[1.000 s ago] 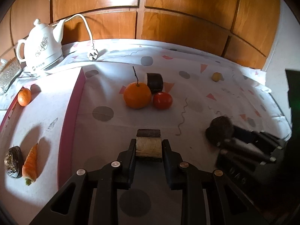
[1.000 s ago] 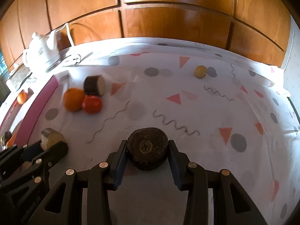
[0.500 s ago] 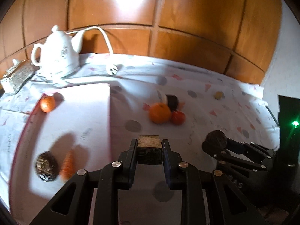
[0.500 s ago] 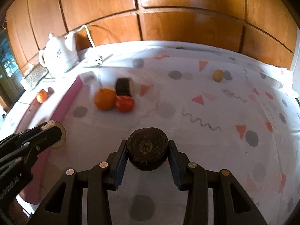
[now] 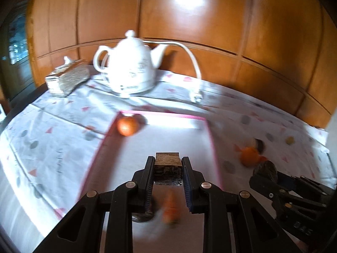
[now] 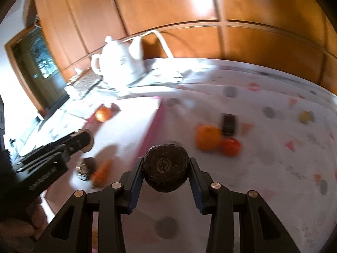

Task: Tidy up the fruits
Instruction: 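Lower the cut block into the tray with left tool while right tool releases the dark vegetable there, then move the right tool to the small yellow round fruit and close on it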

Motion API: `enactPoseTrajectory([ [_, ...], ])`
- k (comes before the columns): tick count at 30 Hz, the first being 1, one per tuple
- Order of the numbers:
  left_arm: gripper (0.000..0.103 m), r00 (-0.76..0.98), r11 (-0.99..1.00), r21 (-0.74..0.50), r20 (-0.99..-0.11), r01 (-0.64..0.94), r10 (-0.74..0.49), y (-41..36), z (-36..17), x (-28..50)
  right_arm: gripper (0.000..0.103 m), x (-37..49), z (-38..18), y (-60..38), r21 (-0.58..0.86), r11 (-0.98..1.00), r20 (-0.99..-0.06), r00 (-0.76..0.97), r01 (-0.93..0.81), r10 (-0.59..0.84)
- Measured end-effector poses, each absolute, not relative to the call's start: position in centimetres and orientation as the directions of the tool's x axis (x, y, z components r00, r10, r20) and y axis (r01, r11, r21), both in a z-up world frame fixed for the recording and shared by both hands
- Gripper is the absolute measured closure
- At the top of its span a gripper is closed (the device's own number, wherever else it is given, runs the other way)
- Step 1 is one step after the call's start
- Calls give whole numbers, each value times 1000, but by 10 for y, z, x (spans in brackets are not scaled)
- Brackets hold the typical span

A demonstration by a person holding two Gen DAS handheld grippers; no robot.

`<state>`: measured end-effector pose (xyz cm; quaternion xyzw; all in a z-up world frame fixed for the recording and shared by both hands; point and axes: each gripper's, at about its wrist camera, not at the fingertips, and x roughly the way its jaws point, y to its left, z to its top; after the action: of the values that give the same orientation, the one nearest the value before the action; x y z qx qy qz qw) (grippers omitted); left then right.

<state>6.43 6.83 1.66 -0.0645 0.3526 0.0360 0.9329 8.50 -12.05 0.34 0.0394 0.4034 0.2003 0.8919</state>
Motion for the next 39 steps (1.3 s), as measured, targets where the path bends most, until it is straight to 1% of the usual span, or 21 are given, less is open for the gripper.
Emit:
enactPoseTrajectory([
  [3, 78, 747, 984, -86, -663, -157, 61, 85, 14, 65, 61, 91, 7, -98, 242, 899, -700, 576, -365, 422],
  [8, 77, 733, 974, -98, -676, -202, 83, 102, 10, 67, 61, 99, 9, -69, 248, 877, -699, 551, -411, 456],
  [10, 68, 728, 970, -106, -679, -220, 91, 106, 8, 67, 61, 103, 8, -58, 254, 864, -697, 537, -434, 474],
  [11, 59, 726, 968, -114, -682, -224, 88, 107, 7, 66, 60, 104, 7, -55, 259, 860, -698, 530, -440, 482],
  [12, 55, 724, 966, -121, -684, -229, 86, 108, 7, 65, 60, 105, 6, -52, 267, 856, -698, 524, -442, 489],
  [13, 55, 723, 964, -121, -685, -236, 91, 109, 7, 64, 60, 105, 5, -50, 276, 853, -698, 518, -442, 494],
  [17, 55, 722, 964, -145, -689, -225, 65, 106, 5, 60, 52, 99, 1, -58, 278, 864, -696, 532, -419, 482],
  [21, 55, 732, 972, -152, -680, -179, 29, 91, 8, 59, 52, 93, 0, -82, 296, 879, -685, 559, -374, 468],
  [25, 55, 743, 981, -153, -669, -117, -16, 73, 12, 58, 52, 90, -5, -122, 300, 908, -685, 596, -292, 419],
  [33, 55, 731, 990, -141, -672, 33, -120, 19, 13, 54, 52, 97, -27, -215, 273, 959, -728, 635, -76, 258],
  [39, 55, 704, 982, -145, -685, 124, -190, -22, 8, 57, 52, 105, -34, -259, 245, 969, -746, 644, 26, 171],
])
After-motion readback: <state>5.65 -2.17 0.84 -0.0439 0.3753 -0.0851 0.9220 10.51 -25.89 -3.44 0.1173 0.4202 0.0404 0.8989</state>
